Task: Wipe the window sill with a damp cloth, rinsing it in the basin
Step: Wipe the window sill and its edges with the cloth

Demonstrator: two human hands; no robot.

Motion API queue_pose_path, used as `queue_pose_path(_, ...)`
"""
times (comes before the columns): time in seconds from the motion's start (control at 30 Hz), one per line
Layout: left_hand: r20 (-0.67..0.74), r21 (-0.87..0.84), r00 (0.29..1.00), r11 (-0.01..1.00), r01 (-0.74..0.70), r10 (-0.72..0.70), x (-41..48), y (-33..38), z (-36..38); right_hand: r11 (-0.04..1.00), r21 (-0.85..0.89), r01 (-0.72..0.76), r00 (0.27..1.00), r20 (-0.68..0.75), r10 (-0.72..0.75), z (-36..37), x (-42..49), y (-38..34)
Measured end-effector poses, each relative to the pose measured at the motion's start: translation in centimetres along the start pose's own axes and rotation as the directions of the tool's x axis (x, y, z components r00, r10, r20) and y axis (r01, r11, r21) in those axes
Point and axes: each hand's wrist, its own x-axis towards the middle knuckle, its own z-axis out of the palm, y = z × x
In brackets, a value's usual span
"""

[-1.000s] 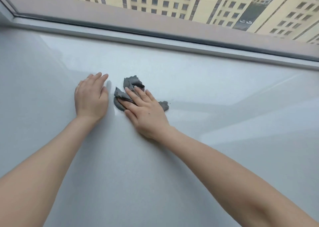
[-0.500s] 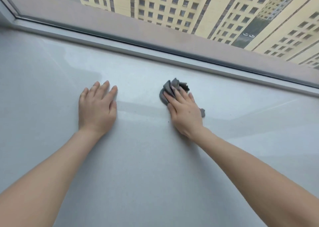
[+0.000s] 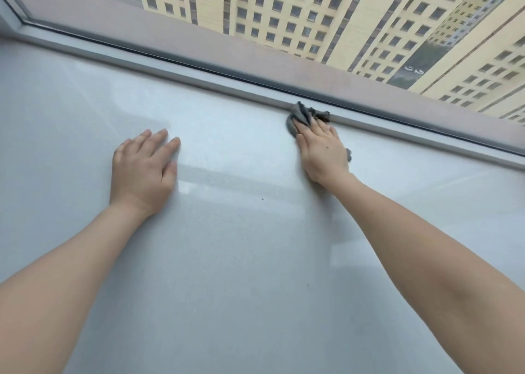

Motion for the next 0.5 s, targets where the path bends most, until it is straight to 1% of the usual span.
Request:
queue_pose_path(0.1,0.057,-0.026,0.996,0.997,0.075,-0.073,-0.2,1.0,-1.0,0.976,0.022,-0.218,0.974,0.074,0.216,-2.7,-3.1,3.9)
queue_pose_path(0.13,0.047,-0.069,0.994,0.992,0.107,-0.104,-0.6,1.5,-1.8,0.954,0.082,-0.288,0.956,0.084,0.281,-3.6,-4.0,3.9)
queue_pose_path(0.17,0.024,-0.125,0.99,0.982,0.139,-0.137,-1.1,2.0,-2.8,0.908,0.224,-0.354,0.935,0.094,0.342,-4.5,-5.1,3.3)
queue_pose_path(0.2,0.005,-0.183,0.985,0.968,0.17,-0.172,-1.8,2.6,-4.0,0.802,0.441,-0.401,0.913,0.12,0.39,-5.4,-6.3,1.9)
queue_pose_path(0.23,-0.007,-0.235,0.98,0.953,0.194,-0.201,-2.7,3.1,-5.2,0.586,0.687,-0.431,0.884,0.19,0.427,-6.7,-7.7,-0.1)
queue_pose_path(0.27,0.0,-0.289,0.975,0.933,0.214,-0.223,-3.7,3.4,-6.3,0.295,0.839,-0.458,0.848,0.312,0.429,-8.1,-9.4,-2.4)
queue_pose_path(0.3,0.032,-0.373,0.968,0.896,0.241,-0.247,-4.6,3.6,-7.5,-0.006,0.878,-0.479,0.817,0.448,0.364,-9.5,-11.0,-4.5)
queue_pose_path(0.33,0.102,-0.491,0.954,0.82,0.295,-0.282,-5.6,3.8,-8.8,-0.252,0.829,-0.499,0.799,0.553,0.238,-10.7,-12.8,-6.5)
queue_pose_path(0.37,0.207,-0.621,0.928,0.691,0.369,-0.31,-6.7,3.9,-10.3,-0.399,0.752,-0.525,0.785,0.609,0.113,-11.7,-14.4,-8.3)
queue_pose_path(0.4,0.321,-0.732,0.894,0.518,0.443,-0.313,-7.7,3.9,-11.9,-0.476,0.681,-0.557,0.773,0.634,0.002,-12.6,-15.9,-10.3)
queue_pose_path(0.43,0.418,-0.791,0.862,0.351,0.501,-0.288,-8.9,3.7,-13.6,-0.524,0.615,-0.589,0.759,0.644,-0.096,-13.4,-17.3,-12.3)
queue_pose_path(0.47,0.498,-0.803,0.831,0.23,0.55,-0.249,-10.2,3.4,-15.3,-0.552,0.555,-0.622,0.741,0.645,-0.186,-14.2,-18.6,-14.4)
queue_pose_path(0.5,0.561,-0.794,0.803,0.145,0.591,-0.202,-11.6,2.9,-16.9,-0.566,0.509,-0.649,0.724,0.641,-0.255,-14.8,-19.9,-16.5)
